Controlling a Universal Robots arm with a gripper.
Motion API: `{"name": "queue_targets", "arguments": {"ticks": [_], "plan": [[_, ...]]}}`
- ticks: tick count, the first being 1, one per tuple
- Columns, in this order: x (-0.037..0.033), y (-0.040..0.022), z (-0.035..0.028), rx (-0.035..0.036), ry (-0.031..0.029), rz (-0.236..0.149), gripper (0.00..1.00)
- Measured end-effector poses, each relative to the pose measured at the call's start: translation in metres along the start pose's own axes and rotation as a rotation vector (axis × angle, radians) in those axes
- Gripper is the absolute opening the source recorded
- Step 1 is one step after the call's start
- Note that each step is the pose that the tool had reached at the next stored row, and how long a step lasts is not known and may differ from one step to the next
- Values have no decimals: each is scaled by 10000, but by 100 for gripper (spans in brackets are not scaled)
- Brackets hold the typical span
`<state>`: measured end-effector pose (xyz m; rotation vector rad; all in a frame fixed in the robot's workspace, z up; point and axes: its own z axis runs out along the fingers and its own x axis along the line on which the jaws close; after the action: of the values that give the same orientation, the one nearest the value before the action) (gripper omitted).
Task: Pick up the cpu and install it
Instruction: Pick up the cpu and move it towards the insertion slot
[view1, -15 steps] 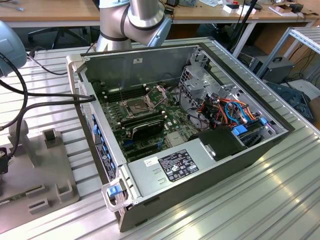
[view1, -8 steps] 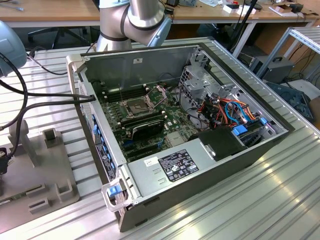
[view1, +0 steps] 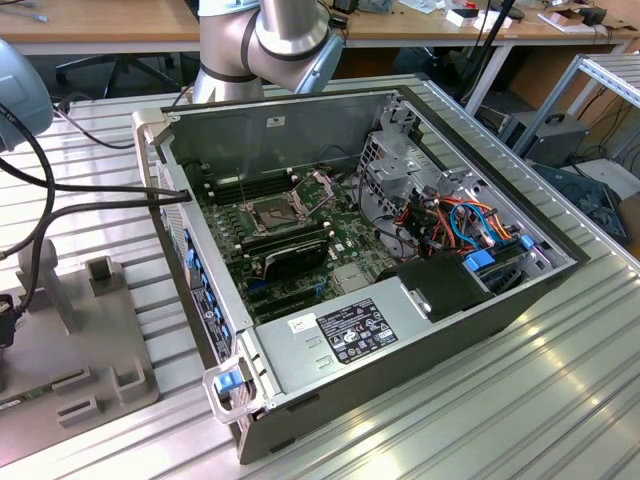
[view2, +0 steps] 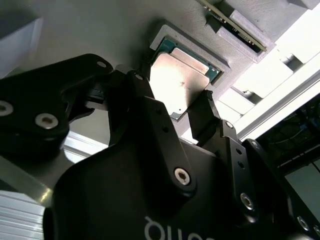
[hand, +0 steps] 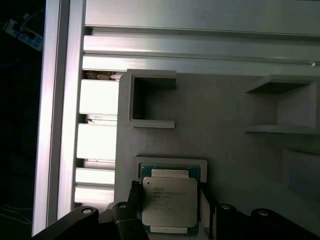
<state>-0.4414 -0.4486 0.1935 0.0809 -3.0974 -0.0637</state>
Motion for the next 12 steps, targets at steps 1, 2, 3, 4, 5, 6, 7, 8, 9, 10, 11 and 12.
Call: {"name": "queue_targets", "arguments": {"ticks": [1,2,3,4,5,6,7,8,9,10,11,12], "plan": [[0,0,-8,0,0,0,55],[1,1,-24,1,1,0,55],[2,2,-40,1,1,0,55],[1,2,-42,0,-1,0,55],[1,2,-42,-1,-2,0,55],[1,2,-42,-1,-2,0,55],[2,1,-34,1,2,0,55],[2,1,-28,1,2,0,55],[1,1,-23,2,2,0,55],[1,1,-18,1,2,0,55],[1,0,-15,2,1,0,55],[1,0,-14,1,1,0,55]]}}
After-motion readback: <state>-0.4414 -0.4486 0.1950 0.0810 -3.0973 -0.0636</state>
